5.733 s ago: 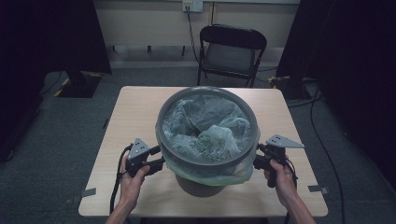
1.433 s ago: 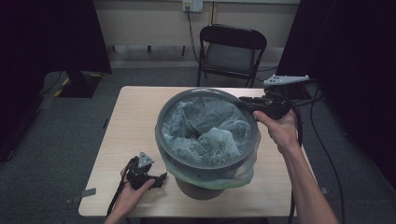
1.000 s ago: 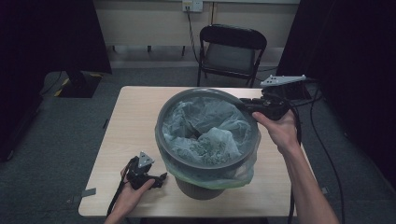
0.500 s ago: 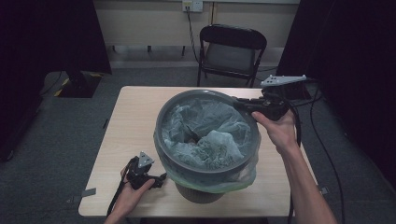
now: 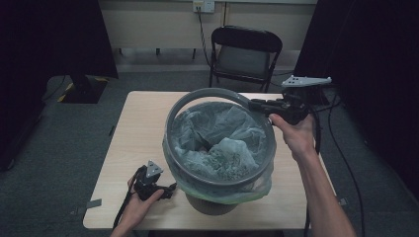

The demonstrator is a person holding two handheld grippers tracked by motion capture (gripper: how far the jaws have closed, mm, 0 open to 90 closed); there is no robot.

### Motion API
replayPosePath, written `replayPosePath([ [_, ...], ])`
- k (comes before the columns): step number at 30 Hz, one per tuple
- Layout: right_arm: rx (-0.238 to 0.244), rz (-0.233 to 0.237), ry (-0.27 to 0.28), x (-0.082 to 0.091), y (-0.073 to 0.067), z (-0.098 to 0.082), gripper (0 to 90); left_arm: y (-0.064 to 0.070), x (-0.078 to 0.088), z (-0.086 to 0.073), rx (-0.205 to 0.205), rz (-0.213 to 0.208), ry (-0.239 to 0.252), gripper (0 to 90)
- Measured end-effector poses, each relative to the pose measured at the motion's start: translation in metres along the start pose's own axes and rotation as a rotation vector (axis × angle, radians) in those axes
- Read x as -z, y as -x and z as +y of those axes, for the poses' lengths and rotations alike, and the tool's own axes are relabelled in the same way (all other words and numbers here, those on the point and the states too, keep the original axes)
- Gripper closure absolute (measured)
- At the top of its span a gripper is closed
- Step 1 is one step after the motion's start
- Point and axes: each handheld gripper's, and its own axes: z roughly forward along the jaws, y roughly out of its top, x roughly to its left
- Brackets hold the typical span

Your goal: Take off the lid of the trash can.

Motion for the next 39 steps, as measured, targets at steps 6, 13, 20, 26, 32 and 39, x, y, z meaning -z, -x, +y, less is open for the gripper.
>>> replayPosePath([
  [6,-0.031,0.029,0.014,-0.001,0.004,0.000,79.5,0.000,0.000,0.000,-0.001,0.000,-0.002,9.5],
  [13,-0.061,0.051,0.036,0.001,0.010,0.001,79.5,0.000,0.000,0.000,-0.001,0.000,-0.002,9.5],
  [20,-0.074,0.059,0.052,0.005,0.011,0.002,79.5,0.000,0.000,0.000,-0.001,0.000,-0.001,9.5],
  [26,-0.099,0.074,0.065,0.004,0.015,0.003,79.5,0.000,0.000,0.000,0.000,0.000,0.000,9.5],
  [32,-0.119,0.077,0.073,0.004,0.022,0.002,79.5,0.000,0.000,0.000,-0.001,0.000,-0.001,9.5],
  [39,-0.136,0.075,0.091,0.012,0.028,0.001,79.4,0.000,0.000,0.000,-0.001,0.000,-0.001,9.5],
])
